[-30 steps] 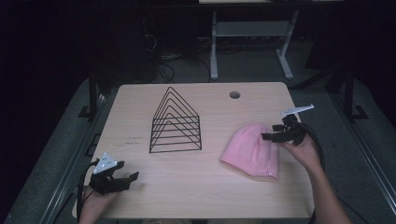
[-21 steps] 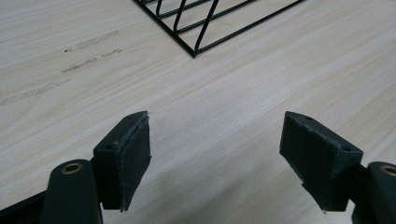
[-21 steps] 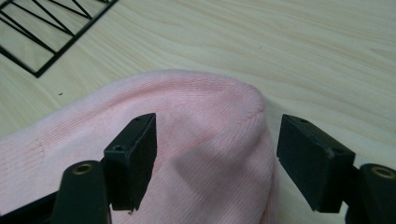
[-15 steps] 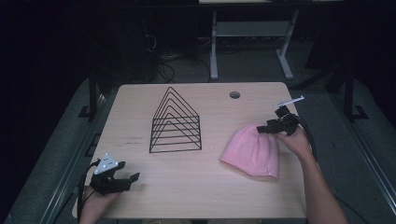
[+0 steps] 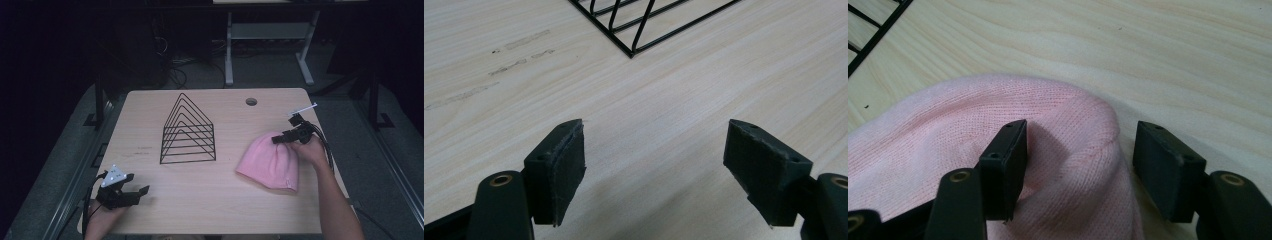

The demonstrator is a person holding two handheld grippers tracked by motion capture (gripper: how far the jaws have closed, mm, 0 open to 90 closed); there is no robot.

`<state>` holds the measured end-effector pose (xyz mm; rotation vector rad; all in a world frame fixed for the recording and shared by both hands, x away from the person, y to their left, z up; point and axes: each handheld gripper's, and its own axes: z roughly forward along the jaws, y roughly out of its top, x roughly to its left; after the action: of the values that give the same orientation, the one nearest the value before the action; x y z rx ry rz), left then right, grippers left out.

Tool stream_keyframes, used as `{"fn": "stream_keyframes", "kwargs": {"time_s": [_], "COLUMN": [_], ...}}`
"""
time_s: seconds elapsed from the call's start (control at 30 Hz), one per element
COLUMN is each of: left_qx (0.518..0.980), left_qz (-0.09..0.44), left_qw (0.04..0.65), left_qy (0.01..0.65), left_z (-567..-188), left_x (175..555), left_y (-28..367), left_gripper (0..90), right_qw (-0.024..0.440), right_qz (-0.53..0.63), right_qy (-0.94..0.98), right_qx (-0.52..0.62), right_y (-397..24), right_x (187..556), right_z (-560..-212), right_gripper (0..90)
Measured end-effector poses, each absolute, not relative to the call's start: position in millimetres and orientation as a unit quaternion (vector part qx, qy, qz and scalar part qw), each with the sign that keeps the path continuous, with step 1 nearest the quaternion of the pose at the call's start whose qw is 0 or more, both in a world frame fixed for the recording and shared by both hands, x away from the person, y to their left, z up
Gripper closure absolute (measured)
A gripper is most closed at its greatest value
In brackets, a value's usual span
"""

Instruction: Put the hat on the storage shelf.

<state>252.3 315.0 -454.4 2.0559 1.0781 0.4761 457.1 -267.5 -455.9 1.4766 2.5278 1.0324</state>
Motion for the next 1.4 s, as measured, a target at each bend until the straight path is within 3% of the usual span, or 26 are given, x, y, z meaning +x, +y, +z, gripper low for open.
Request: {"fn": "stream_keyframes", "kwargs": {"time_s": [0.27, 0.5, 0.57, 0.83, 1.4], "left_qx": [0.806, 0.811, 0.81, 0.811, 0.815], "left_qz": [0.184, 0.184, 0.183, 0.179, 0.177], "left_qw": [0.375, 0.371, 0.372, 0.374, 0.375], "left_qy": [0.419, 0.414, 0.415, 0.412, 0.403], "left_z": [-455.7, -455.4, -455.2, -455.9, -454.2], "left_x": [252.3, 251.8, 251.8, 251.9, 250.7], "left_y": [313.2, 309.7, 310.6, 308.2, 304.1], "left_gripper": [24.0, 24.1, 24.1, 24.2, 24.7], "right_qw": [-0.003, -0.006, 0.0, 0.01, 0.088], "right_qz": [0.342, 0.357, 0.357, 0.374, 0.43], "right_qy": [0.81, 0.808, 0.81, 0.816, 0.825], "right_qx": [0.475, 0.469, 0.465, 0.441, 0.357], "right_y": [-267.3, -270.2, -268.7, -261.1, -237.2], "right_x": [458.2, 453.4, 450.9, 438.0, 382.0], "right_z": [-461.7, -459.3, -455.2, -436.8, -362.8], "right_gripper": [49.4, 71.4, 73.4, 75.3, 76.6]}}
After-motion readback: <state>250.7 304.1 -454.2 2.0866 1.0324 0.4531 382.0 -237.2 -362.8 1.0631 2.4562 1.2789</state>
